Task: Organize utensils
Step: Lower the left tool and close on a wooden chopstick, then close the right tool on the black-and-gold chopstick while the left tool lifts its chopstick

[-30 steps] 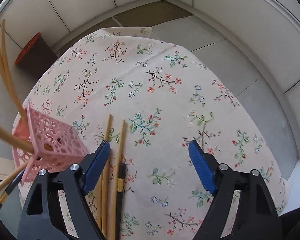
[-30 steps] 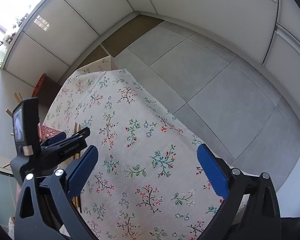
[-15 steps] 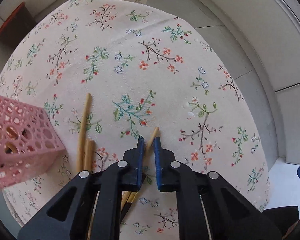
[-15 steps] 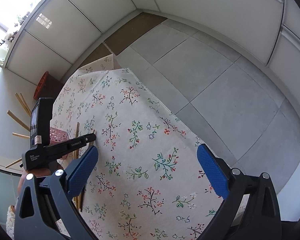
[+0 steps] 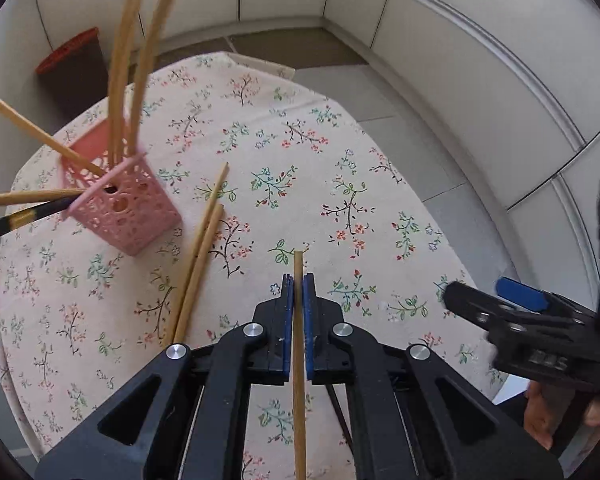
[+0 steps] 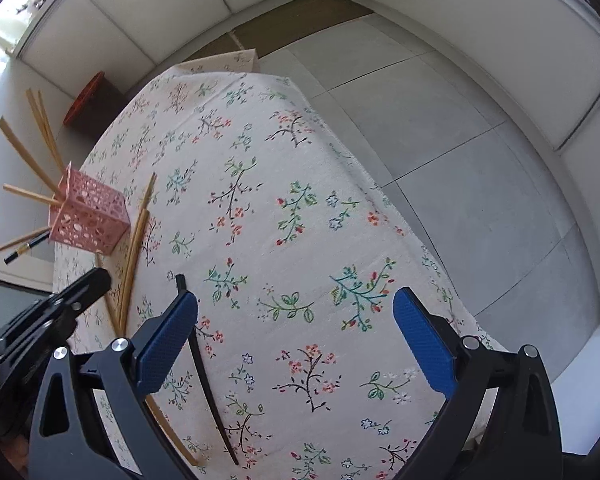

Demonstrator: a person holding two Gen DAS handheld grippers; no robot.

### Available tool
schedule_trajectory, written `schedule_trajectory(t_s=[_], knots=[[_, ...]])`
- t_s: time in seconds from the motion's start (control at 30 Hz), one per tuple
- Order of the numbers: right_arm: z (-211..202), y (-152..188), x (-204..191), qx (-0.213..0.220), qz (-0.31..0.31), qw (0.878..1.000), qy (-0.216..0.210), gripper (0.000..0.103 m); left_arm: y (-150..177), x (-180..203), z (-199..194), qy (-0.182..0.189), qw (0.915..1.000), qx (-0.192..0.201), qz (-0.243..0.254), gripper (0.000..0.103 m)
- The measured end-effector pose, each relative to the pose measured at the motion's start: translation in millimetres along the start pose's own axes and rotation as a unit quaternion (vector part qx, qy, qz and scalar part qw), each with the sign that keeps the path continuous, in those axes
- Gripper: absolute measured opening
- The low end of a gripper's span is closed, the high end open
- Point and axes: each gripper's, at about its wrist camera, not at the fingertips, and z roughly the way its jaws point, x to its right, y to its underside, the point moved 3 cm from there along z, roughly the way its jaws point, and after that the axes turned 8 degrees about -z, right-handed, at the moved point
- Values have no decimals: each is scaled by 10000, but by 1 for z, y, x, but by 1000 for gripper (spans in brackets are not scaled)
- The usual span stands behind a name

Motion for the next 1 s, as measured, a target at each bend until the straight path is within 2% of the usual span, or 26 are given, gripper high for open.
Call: schedule_trajectory(t_s=[0.13,0.23,0.4,0.47,0.53,0.6,0.73,0.77,0.87,1.0], knots=[[14,2,-35,-211,-613,9978,165,80,8,-5,-44,-93,9985,539,8,4],[36,3,-66,-605,-1050,9921,313,70,17,-13,-75,-203,9958,895,15,4],[67,9,-107,-1119,-1537,9809,423,66,33,-32,-114,-434,9903,1317,9,4],[78,13,-118,-1385,-1572,9769,414,59,40,-40,-128,-462,9890,1406,-45,4],[86,17,-125,-1557,-1655,9728,455,58,45,-46,-138,-450,9880,1475,-104,4],[89,17,-132,-1559,-1754,9701,619,56,49,-49,-145,-458,9870,1538,-129,4],[93,11,-136,-1731,-1731,9674,650,45,56,-51,-154,-511,9846,1666,-123,4],[93,9,-135,-1769,-1675,9678,637,39,58,-53,-155,-505,9843,1684,-141,4],[91,5,-129,-1766,-1530,9698,699,8,61,-55,-163,-497,9834,1735,-194,4],[84,7,-120,-1634,-1428,9738,676,7,64,-55,-167,-497,9826,1781,-190,4]])
